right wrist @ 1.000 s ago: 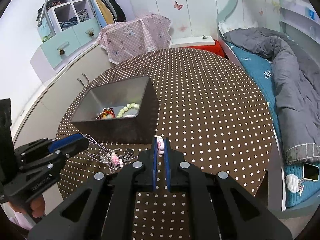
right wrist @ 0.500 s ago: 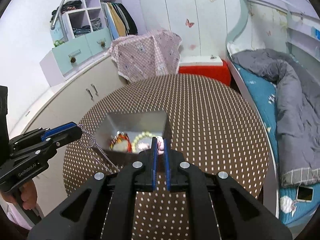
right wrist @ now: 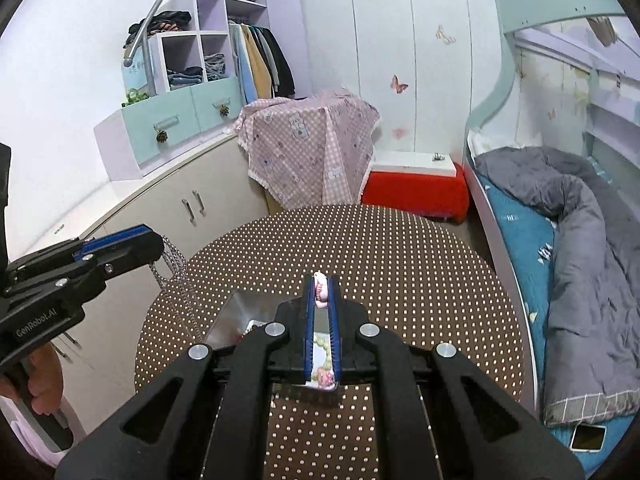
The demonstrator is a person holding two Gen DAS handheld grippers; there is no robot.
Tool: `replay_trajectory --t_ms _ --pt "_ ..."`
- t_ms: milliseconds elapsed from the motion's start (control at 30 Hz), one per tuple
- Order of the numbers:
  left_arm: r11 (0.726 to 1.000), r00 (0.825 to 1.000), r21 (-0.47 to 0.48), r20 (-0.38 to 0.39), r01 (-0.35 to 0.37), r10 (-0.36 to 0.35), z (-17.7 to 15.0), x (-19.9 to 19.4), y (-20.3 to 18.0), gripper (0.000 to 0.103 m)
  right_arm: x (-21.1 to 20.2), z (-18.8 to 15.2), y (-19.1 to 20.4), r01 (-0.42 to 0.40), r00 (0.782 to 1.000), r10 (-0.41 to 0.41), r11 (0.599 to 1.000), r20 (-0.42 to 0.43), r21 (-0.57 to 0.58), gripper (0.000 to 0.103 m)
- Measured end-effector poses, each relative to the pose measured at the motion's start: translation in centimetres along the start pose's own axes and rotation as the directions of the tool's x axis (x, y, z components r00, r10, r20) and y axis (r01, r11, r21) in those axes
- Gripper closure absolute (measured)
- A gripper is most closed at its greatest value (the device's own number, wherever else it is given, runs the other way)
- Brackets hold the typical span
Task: Organize jewelry
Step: 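Carry the silver chain over the tin with both tools holding it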
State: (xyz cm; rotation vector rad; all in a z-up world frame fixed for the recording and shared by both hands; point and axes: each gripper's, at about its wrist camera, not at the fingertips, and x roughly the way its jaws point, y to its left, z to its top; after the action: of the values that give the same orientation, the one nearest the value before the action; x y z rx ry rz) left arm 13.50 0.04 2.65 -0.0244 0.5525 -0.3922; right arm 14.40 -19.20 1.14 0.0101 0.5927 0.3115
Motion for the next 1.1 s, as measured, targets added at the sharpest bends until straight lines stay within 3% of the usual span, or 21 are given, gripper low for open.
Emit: replay_trajectory --t_ms 333,400,500,667,967,1100 --pt "0.999 0.999 0.008 0.005 0.052 -0.052 -0.3 -1.4 -0.3 0.086 0.7 -1.0 0.0 -0.017 1.0 0.017 1.0 -0.021 0.004 0.098" --pt "0.998 0.998 0.017 -0.024 0.059 -0.059 -1.3 -1.0 -0.5 0.085 1.0 -1.4 -0.1 -0.019 0.999 0.02 1.0 -0.037 0.015 0.098" --pt "0.998 0.989 0.01 -0.134 0.068 -0.066 -3.5 1.0 -0.5 0.085 1.2 -2.1 -0.1 -0.019 0.998 0.02 1.0 -0.055 0.025 0.098" --pt "0.999 0.979 -0.022 -0.2 0.045 -0.049 -5.3 2.2 0.3 0.085 1.0 -2.4 0.2 -0.017 0.997 0.018 1.0 -0.07 0.024 0.098" --pt "0.999 1.0 0.024 -0.014 0.027 -0.027 -0.9 -2.3 0.0 0.086 -0.6 -1.0 0.7 -0.01 1.0 0.01 1.0 -0.015 -0.004 0.098" --pt "1.0 1.0 0.015 0.007 0.018 -0.018 0.4 -2.6 -0.1 0.086 -0.9 -0.5 1.0 -0.012 1.0 0.012 1.0 0.001 -0.02 0.098"
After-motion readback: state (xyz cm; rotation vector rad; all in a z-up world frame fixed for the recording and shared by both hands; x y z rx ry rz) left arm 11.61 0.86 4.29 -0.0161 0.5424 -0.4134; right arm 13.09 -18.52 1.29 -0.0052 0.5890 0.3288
